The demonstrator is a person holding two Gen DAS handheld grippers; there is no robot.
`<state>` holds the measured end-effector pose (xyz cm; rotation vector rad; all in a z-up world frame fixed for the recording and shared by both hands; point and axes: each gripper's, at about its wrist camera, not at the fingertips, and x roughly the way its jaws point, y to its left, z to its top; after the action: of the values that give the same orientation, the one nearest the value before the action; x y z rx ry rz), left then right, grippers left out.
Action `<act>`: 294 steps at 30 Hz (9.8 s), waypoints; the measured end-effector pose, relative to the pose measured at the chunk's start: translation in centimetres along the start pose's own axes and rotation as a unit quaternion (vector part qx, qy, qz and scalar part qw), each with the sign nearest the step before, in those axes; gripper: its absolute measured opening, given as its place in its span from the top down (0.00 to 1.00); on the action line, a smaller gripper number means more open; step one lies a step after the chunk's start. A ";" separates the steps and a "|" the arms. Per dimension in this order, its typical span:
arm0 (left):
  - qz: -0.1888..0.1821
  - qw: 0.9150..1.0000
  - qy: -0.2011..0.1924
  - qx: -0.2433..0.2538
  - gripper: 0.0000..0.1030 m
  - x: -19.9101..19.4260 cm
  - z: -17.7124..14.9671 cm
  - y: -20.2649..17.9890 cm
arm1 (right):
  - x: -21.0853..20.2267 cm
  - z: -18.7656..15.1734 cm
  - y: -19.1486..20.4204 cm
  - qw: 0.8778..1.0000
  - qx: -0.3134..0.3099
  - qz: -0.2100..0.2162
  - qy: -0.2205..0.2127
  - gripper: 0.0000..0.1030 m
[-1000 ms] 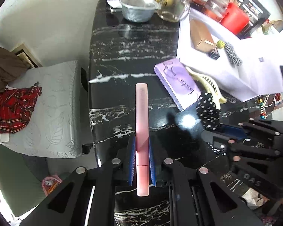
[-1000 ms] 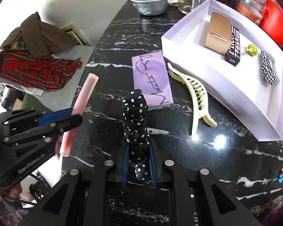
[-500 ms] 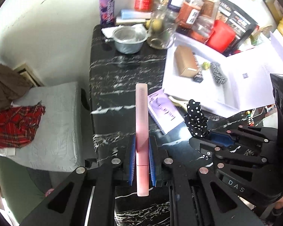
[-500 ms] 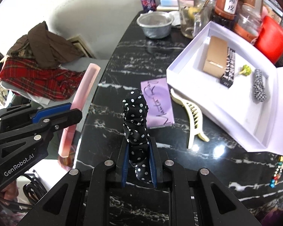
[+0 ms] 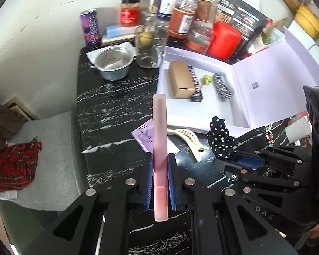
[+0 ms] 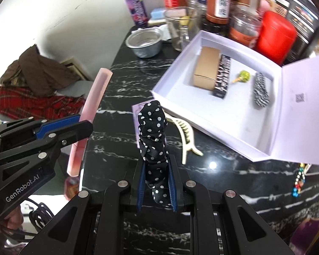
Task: Organize rigid objects
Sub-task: 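Lift the pink comb and polka-dot scrunchie and carry both over the white box, then lower the comb and polka-dot scrunchie into the box and open the right tool, then open the left tool and withdraw both tools from the white box, then grasp the purple Manta Ray card with the left tool while the right tool grasps the cream claw clip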
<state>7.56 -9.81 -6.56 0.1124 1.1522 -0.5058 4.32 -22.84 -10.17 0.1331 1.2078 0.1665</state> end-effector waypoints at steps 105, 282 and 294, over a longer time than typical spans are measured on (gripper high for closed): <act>0.065 0.995 0.031 0.073 0.87 20.1 18.0 -8.4 | 11.6 12.5 -18.4 0.988 0.129 -0.084 0.017 0.80; 0.036 0.987 0.082 -0.133 0.00 13.0 1.0 2.7 | 9.3 -0.7 -6.6 0.996 0.027 -0.049 0.069 0.67; 0.070 0.984 0.105 -0.126 0.18 15.6 1.7 2.4 | 8.7 -1.3 -7.3 0.995 0.034 -0.061 0.074 0.67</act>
<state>14.81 -13.33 -20.20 0.0279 1.3940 -0.2242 6.50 -28.24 -19.99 0.1084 1.3654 0.0284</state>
